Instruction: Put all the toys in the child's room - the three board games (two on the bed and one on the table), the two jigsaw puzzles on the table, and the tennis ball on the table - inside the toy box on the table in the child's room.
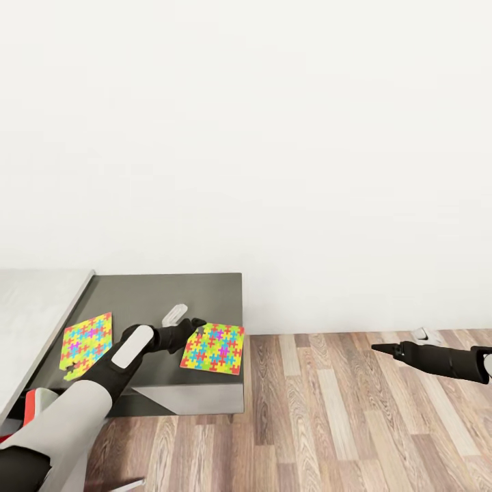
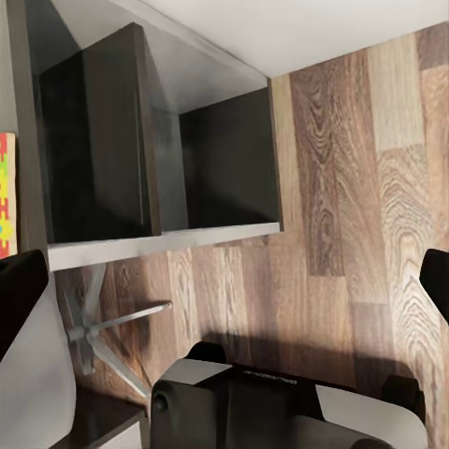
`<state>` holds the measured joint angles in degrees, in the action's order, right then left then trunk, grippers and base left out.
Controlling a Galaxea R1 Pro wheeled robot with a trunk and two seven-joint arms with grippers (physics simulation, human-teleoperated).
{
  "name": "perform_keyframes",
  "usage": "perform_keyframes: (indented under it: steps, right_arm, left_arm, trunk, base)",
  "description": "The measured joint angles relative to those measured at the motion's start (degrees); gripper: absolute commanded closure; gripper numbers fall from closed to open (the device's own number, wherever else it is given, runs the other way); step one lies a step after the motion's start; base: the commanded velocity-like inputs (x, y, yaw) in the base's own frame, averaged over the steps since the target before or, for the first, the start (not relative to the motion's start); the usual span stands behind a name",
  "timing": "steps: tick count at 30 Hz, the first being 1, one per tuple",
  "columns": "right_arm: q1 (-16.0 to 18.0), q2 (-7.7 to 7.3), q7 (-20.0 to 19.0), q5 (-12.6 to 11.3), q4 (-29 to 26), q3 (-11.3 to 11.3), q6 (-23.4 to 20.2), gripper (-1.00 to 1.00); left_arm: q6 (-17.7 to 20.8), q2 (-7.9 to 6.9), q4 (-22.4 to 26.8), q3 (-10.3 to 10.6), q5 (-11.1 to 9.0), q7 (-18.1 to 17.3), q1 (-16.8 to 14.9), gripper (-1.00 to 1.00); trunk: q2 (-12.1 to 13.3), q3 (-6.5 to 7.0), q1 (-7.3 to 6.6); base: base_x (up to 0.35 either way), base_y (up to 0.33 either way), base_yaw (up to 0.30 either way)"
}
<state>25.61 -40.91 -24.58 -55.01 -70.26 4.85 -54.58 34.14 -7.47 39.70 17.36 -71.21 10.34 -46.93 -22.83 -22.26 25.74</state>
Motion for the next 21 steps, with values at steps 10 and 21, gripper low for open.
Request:
perform_keyframes:
  steps: [10,21]
  right_arm:
    - [-0.02,0.0,-0.01,0.0,0.01,-0.02,0.01,-1.0]
    - [-0.01,0.0,-0.01,0.0,0.02,0.0,0.0,-1.0]
  left_arm:
    - [0.18,-0.02,-0.08,0.0,1.13,0.04,-0.05,-1.0]
    - [0.12,-0.03,-0.35,0.02,0.77,0.06,-0.03,-1.0]
  trunk:
    - [-0.01,0.01,-0.08]
    - [0.0,0.0,-0.18]
  base:
    - [-0.004,0.0,-0.093]
    - [0.0,0.0,-0.073]
